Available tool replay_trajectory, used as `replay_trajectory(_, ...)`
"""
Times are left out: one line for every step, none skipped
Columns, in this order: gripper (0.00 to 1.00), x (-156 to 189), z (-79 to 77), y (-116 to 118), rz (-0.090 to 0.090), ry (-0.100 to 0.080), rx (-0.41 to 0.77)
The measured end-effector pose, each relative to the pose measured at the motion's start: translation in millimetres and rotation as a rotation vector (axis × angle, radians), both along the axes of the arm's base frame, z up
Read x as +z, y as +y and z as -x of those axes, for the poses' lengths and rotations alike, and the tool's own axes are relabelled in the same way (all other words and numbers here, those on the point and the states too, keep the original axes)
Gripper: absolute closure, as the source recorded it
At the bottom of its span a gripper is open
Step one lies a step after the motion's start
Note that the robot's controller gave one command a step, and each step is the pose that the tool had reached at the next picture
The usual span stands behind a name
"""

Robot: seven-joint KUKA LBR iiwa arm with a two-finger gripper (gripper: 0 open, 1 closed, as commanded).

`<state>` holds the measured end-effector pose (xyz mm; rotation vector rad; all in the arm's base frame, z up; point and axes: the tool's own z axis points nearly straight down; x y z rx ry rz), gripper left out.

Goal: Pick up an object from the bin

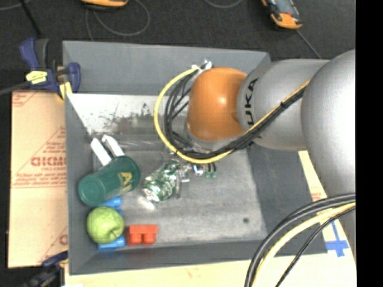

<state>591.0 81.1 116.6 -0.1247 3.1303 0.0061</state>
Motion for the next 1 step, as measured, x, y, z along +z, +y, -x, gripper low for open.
replay_trajectory(1.0, -33.4, 5.2, -1.4, 0.004, 0.0, 0.13)
